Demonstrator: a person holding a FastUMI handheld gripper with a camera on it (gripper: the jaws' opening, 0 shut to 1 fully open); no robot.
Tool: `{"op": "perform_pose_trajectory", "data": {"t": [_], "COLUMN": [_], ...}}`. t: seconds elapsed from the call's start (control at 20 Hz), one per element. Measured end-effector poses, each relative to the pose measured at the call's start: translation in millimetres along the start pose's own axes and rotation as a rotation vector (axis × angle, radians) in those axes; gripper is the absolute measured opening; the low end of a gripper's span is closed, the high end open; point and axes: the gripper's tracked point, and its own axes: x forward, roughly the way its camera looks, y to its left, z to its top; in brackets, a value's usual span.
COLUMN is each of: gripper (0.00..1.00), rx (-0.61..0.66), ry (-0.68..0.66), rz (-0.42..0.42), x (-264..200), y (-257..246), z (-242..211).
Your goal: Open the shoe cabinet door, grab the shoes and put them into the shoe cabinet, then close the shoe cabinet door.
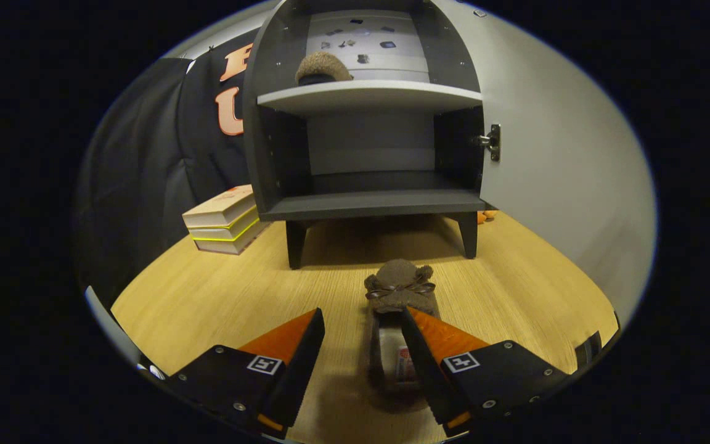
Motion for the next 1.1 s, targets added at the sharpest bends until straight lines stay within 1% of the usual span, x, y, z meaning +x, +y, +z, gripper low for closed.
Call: {"op": "perform_pose_trajectory", "data": {"t": [0.1, 0.25, 0.3, 0.45, 0.55, 0.65, 0.7, 0.75, 0.8, 0.9, 1.05, 1.1], "gripper": [0.78, 0.73, 0.68, 0.62, 0.54, 0.41, 0.26, 0.19, 0.11, 0.08, 0.07, 0.07], "rx": [-0.017, -0.005, -0.009, -0.021, -0.021, -0.032, -0.018, -0.008, 0.003, 0.017, 0.061, 0.052], "ry": [0.020, 0.038, 0.042, 0.043, 0.052, 0.058, 0.060, 0.069, 0.068, 0.070, 0.084, 0.086], "rz": [-0.018, -0.035, -0.047, -0.070, -0.080, -0.108, -0.082, -0.074, -0.070, -0.058, -0.036, -0.041], "x": [12.8, 34.0, 40.3, 55.6, 64.1, 70.7, 74.4, 75.8, 76.8, 74.4, 61.6, 56.1], "y": [-0.5, -1.6, -3.0, -8.7, -10.5, -17.2, -11.3, -8.9, -9.1, -11.5, -12.9, -13.9], "z": [-9.8, -11.3, -10.4, -8.8, -11.2, -11.7, -11.9, -13.1, -10.9, -6.4, 5.6, 11.9]}}
